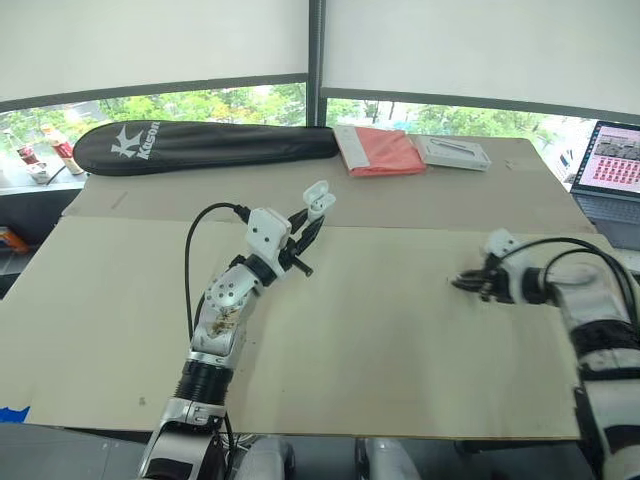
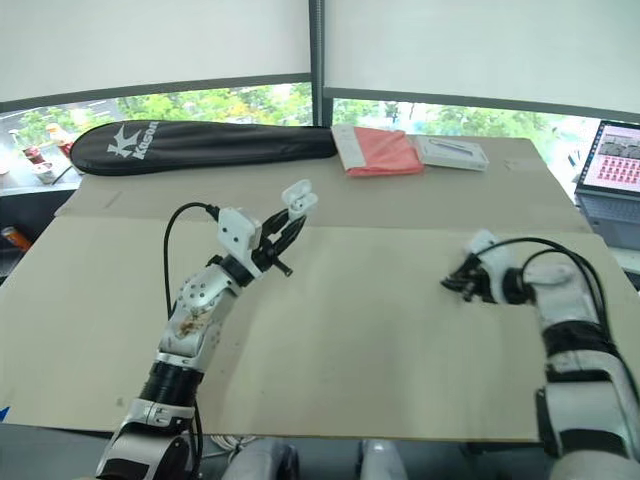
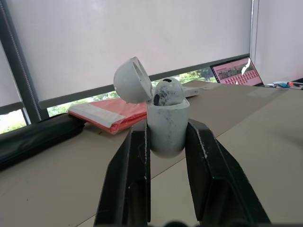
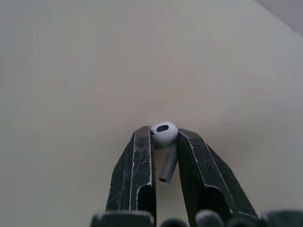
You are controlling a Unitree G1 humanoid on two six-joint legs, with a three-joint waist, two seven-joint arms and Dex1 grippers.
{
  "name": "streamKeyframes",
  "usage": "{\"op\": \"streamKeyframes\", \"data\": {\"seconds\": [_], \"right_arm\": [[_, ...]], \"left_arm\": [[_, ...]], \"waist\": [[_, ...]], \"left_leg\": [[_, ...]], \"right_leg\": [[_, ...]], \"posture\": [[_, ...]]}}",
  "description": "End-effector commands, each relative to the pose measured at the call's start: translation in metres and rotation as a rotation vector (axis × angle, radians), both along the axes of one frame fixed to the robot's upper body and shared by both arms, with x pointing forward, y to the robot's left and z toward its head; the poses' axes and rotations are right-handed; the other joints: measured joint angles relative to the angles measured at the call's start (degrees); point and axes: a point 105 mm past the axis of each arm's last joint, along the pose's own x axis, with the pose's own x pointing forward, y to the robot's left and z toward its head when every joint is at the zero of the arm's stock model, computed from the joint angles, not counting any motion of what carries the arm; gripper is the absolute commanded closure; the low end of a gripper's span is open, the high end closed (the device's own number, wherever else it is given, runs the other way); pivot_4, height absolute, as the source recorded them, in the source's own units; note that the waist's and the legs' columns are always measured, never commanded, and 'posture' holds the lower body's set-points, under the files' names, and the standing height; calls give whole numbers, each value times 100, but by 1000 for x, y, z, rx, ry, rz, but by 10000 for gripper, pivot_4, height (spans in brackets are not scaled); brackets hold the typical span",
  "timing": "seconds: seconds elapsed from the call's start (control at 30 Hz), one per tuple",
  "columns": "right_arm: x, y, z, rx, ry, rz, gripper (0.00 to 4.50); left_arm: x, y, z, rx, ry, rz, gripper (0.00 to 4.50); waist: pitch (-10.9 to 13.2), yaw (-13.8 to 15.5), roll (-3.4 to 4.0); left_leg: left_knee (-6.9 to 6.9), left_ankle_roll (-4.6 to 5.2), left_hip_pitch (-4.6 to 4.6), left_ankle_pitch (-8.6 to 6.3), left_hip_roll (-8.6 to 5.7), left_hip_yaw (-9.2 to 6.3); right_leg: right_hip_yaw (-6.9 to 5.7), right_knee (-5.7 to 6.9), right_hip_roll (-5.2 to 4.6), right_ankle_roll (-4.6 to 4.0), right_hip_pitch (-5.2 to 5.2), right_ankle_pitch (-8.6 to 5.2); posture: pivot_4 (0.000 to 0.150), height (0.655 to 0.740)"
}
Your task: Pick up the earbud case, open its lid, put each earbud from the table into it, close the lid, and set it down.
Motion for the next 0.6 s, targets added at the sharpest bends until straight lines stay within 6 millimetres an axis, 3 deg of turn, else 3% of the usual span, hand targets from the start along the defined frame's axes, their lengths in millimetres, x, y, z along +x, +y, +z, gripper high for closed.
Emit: {"op": "streamKeyframes", "data": {"seconds": [0.03,0.2,0.37,0.6], "right_arm": [[-38,-16,4,-122,123,98,41836],[-82,-56,-10,-333,264,145,41836],[-91,-75,-20,-439,289,164,41836],[-108,-86,-24,-499,361,236,41836]], "left_arm": [[-8,-3,13,-22,-60,-11,39575],[-11,-5,13,-31,-58,-19,39575],[-10,-2,14,-30,-63,-3,39575],[-14,5,12,-20,-63,20,39575]], "waist": [[-1,7,2],[0,-32,0],[1,-41,-2],[1,23,-3]], "left_leg": [[1,5,2,-3,0,2],[32,13,8,-10,0,4],[30,13,91,-14,10,3],[37,34,83,-29,2,0]], "right_leg": [[0,-1,-2,1,1,0],[0,-7,-4,4,14,-2],[-2,-27,1,14,109,-58],[-1,-47,-10,14,120,-17]], "posture": [[1500,7400],[1500,7400],[1500,7400],[1500,7400]]}}
